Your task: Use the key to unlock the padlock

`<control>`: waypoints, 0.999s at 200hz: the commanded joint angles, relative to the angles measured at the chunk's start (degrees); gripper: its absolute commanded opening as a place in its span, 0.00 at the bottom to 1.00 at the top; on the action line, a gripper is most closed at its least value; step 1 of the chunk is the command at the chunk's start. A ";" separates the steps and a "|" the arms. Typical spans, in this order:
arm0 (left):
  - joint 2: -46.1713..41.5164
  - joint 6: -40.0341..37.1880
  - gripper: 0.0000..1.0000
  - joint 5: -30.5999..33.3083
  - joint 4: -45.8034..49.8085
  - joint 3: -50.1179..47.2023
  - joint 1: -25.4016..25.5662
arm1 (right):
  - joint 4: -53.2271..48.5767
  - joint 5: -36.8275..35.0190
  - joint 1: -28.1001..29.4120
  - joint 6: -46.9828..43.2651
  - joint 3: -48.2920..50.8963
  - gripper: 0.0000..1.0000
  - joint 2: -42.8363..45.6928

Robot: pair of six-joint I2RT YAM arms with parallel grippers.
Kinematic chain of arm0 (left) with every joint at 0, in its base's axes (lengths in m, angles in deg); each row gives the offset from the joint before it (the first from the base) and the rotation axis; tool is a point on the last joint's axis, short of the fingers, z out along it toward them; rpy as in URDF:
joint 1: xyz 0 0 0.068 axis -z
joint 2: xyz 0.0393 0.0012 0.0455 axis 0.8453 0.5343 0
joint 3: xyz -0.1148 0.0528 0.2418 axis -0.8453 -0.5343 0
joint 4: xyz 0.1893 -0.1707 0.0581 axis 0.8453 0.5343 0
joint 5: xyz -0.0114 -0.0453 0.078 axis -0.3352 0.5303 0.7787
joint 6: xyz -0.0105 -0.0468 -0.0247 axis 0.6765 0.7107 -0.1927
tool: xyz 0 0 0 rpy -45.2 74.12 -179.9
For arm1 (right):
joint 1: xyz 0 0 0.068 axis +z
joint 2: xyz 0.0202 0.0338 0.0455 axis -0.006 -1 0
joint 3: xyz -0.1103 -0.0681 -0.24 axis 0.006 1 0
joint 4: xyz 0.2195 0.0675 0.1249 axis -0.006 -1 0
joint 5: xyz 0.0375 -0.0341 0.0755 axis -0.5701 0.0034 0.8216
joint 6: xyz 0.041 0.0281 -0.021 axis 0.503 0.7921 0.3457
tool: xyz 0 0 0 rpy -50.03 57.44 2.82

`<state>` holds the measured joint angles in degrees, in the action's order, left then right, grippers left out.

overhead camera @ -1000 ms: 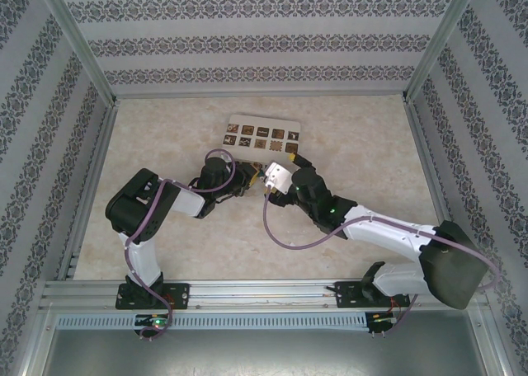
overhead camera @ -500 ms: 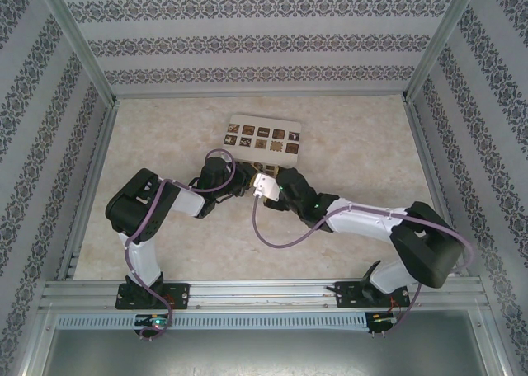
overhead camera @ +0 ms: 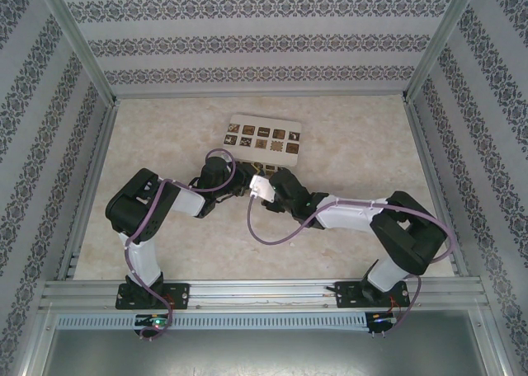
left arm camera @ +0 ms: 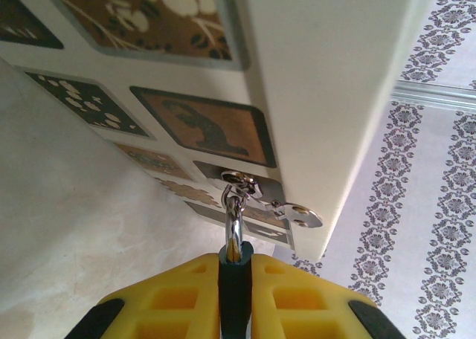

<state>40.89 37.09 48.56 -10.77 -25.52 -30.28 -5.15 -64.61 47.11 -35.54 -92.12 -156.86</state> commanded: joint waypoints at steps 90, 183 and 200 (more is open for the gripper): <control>-0.73 1.06 0.14 -1.44 -2.85 1.54 0.65 | 5.82 -0.69 0.26 0.83 -3.91 0.42 -4.95; -0.43 1.54 0.14 -1.55 -3.45 1.59 0.71 | 6.54 -1.33 0.26 1.13 -4.19 0.24 -5.92; -0.31 1.59 0.14 -1.64 -3.47 1.46 0.69 | 6.71 -1.32 0.26 1.34 -4.28 0.24 -6.25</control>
<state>40.89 38.16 48.56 -10.79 -25.52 -30.28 0.33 -65.29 47.11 -35.54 -94.86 -162.04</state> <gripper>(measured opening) 0.142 0.240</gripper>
